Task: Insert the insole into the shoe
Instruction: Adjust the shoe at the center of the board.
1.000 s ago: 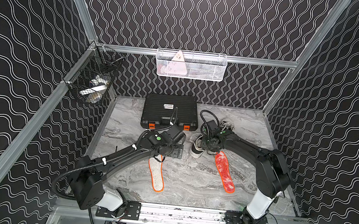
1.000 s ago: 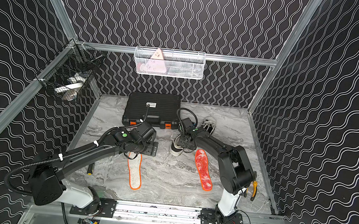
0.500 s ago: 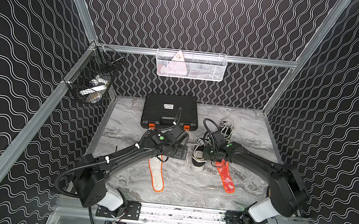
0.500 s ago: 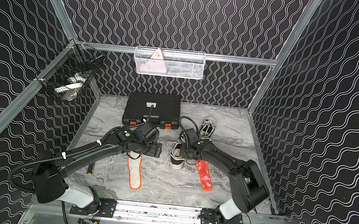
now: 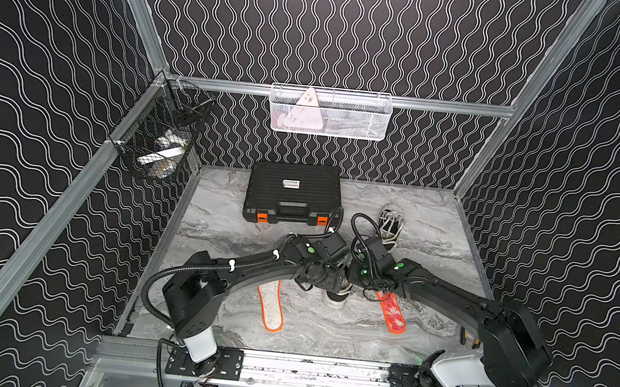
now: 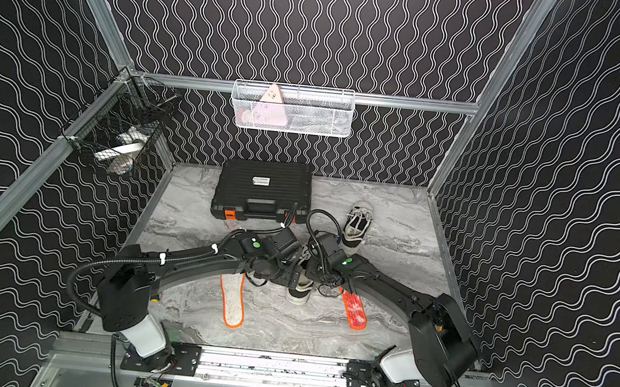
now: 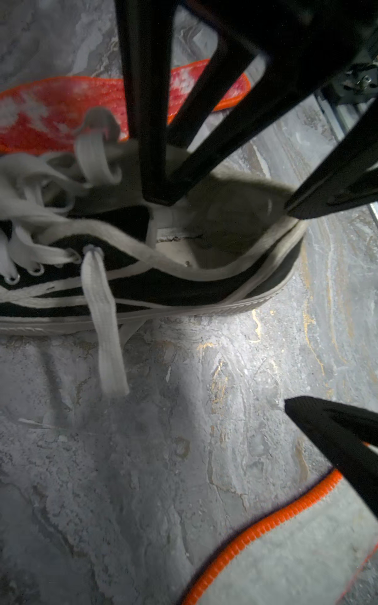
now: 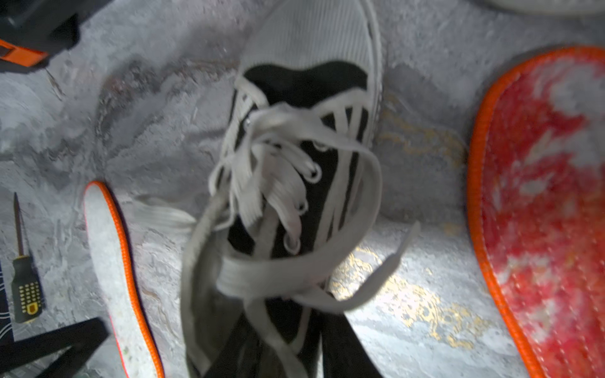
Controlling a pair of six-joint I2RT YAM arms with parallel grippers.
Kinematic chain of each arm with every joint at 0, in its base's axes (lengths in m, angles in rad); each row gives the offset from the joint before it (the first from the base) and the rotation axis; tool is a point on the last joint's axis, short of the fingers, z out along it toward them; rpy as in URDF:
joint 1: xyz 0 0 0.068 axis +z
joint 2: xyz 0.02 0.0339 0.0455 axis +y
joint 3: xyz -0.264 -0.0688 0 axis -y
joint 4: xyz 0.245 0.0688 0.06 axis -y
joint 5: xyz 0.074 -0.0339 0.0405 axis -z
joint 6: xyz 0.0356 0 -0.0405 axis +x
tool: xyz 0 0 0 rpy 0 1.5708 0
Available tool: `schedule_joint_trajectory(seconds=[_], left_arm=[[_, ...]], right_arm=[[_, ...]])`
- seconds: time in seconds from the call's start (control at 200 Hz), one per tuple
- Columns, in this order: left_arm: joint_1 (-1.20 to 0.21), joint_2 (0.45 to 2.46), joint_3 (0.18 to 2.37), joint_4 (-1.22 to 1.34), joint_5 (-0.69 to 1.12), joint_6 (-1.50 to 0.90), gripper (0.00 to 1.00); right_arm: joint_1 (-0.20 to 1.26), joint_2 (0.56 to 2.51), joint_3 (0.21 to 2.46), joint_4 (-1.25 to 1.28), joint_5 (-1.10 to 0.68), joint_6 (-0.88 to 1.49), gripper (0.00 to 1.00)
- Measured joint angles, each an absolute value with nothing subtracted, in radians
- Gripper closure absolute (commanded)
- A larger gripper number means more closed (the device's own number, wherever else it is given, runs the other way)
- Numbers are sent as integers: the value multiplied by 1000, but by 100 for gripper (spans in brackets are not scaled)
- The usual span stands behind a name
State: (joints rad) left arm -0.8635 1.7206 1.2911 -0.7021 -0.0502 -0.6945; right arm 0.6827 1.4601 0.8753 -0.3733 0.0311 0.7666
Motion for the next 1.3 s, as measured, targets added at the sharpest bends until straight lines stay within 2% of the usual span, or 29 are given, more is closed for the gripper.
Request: schedule_joint_trajectory(seconds=[0.065, 0.125, 0.19, 0.225, 0.355, 0.41, 0.455, 0.56, 0.68, 0.776, 0.856, 0.921, 1.061, 1.211, 1.301], left_arm=[[-862, 1761, 1318, -695, -56, -704, 17], [-855, 1799, 1341, -690, -59, -707, 27], [-839, 1831, 1360, -679, -60, -711, 43], [-828, 1840, 1364, -671, -61, -712, 55], [-791, 1836, 1336, -630, -59, -717, 92], [-777, 1811, 1296, -598, -49, -721, 100], [-773, 1787, 1265, -575, -43, -729, 100], [-784, 1707, 1175, -544, -20, -757, 92], [-836, 1633, 1081, -530, -16, -819, 89], [-884, 1620, 1065, -537, -16, -862, 70], [-897, 1620, 1092, -578, -33, -864, 60], [-897, 1614, 1131, -620, -73, -848, 60], [-900, 1562, 1184, -671, -132, -717, 72], [-932, 1563, 1257, -688, -138, -510, 74], [-951, 1619, 1323, -692, -139, -392, 71]], right_arm=[[674, 1489, 889, -373, 36, 766, 78], [658, 1511, 891, -373, 35, 759, 83], [638, 1523, 889, -374, 27, 759, 88], [628, 1523, 887, -373, 21, 759, 90], [590, 1511, 862, -359, -11, 742, 92], [572, 1505, 849, -345, -41, 738, 92], [565, 1506, 842, -324, -65, 719, 92], [569, 1531, 841, -269, -130, 682, 92], [602, 1577, 848, -199, -191, 634, 88], [609, 1597, 848, -159, -226, 609, 82], [609, 1598, 857, -164, -234, 584, 72], [609, 1581, 869, -176, -236, 567, 65], [604, 1474, 878, -219, -237, 548, 54], [535, 1374, 845, -270, -252, 549, 55], [475, 1353, 822, -309, -252, 559, 56]])
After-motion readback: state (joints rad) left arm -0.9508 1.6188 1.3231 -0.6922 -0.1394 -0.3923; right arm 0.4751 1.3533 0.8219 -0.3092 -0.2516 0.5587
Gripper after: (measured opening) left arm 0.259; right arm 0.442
